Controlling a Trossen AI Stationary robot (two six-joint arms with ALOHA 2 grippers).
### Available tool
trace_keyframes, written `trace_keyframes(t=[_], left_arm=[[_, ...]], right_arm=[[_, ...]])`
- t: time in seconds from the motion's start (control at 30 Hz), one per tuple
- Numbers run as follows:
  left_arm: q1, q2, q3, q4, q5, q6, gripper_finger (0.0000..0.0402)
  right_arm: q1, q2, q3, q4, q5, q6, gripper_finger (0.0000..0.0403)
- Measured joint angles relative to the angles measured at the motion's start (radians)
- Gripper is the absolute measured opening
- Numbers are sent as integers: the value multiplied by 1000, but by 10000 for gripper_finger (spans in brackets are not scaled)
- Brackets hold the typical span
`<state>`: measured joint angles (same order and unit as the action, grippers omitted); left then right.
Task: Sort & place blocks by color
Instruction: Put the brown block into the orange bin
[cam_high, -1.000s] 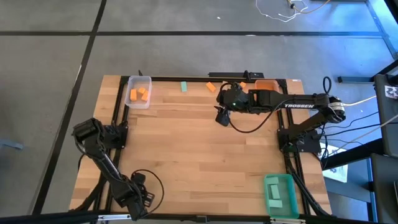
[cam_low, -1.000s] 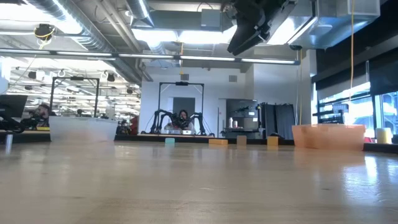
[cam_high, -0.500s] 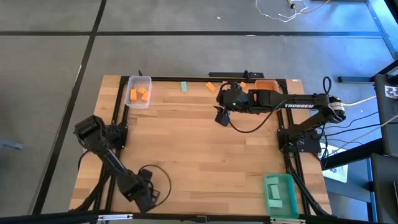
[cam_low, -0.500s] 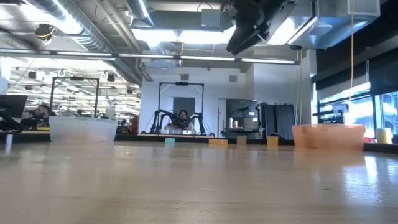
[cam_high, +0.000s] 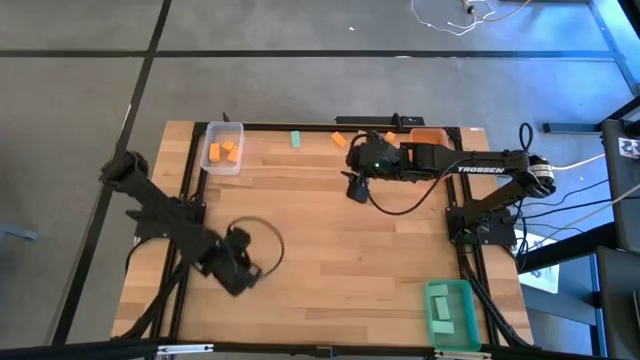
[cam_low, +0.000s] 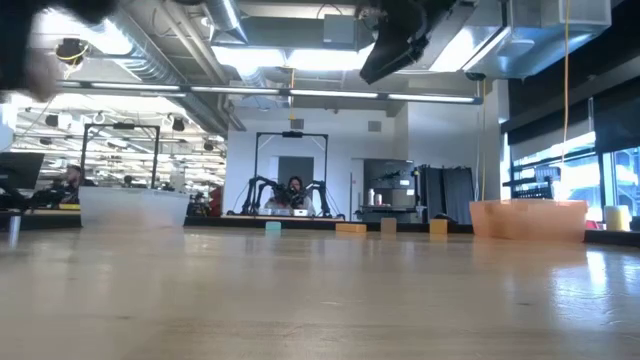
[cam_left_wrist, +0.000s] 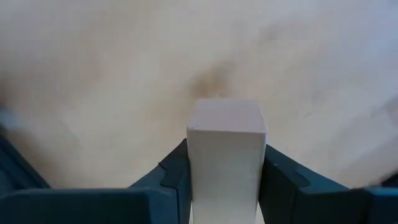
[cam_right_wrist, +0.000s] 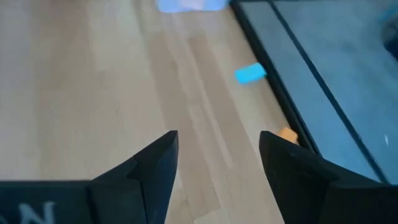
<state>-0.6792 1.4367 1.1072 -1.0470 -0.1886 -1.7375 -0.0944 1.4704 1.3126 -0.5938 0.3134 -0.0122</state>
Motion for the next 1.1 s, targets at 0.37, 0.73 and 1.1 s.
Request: trace_keyframes(t=[0.37, 0.73, 1.1], left_arm=[[397, -165, 0, 61, 11, 790, 120], [752, -170, 1, 299, 428, 1456, 120], [930, -167, 1, 382, 669, 1663, 120]], right_arm=[[0, 0, 0, 34, -284, -310, 226], [13, 0, 0, 136, -299, -363, 226], [52, 48, 0, 257, -473, -812, 226]])
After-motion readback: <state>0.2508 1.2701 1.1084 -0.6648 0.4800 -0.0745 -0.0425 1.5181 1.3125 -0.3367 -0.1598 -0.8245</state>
